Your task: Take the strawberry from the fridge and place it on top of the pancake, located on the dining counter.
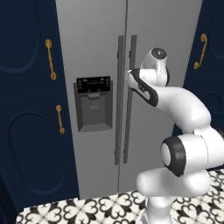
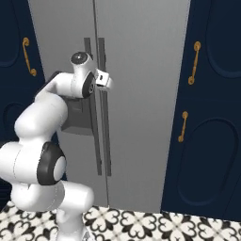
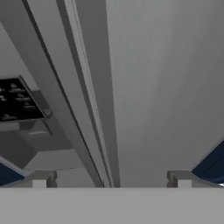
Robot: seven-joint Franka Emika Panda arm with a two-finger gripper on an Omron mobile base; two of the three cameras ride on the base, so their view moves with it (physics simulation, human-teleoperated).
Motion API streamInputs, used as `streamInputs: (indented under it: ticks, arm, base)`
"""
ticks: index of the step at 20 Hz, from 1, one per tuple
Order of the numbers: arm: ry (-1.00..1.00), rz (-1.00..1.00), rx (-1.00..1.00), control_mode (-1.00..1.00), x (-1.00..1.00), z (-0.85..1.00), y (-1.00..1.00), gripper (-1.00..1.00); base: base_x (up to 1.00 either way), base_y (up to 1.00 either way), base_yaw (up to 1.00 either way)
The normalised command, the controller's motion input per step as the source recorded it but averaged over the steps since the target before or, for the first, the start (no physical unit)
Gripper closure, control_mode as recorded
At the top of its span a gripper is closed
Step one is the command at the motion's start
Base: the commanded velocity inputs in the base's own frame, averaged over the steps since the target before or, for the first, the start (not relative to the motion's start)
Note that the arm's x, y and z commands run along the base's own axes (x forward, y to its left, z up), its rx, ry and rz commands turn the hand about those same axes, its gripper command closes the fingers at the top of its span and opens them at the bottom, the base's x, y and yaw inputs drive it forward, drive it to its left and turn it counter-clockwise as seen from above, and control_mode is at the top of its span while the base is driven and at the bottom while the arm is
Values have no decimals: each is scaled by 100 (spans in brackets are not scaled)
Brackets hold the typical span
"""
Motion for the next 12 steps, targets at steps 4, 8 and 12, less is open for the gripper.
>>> streamInputs:
  ticks: [4, 8, 12]
  arm:
    - [-19, 6, 1, -100, 57, 0, 0, -100]
    - [-24, 10, 0, -100, 47, 0, 0, -100]
    - [-3, 7, 0, -100, 59, 4, -3, -100]
  base:
    - [0, 0, 0]
    - [0, 0, 0]
    - [0, 0, 0]
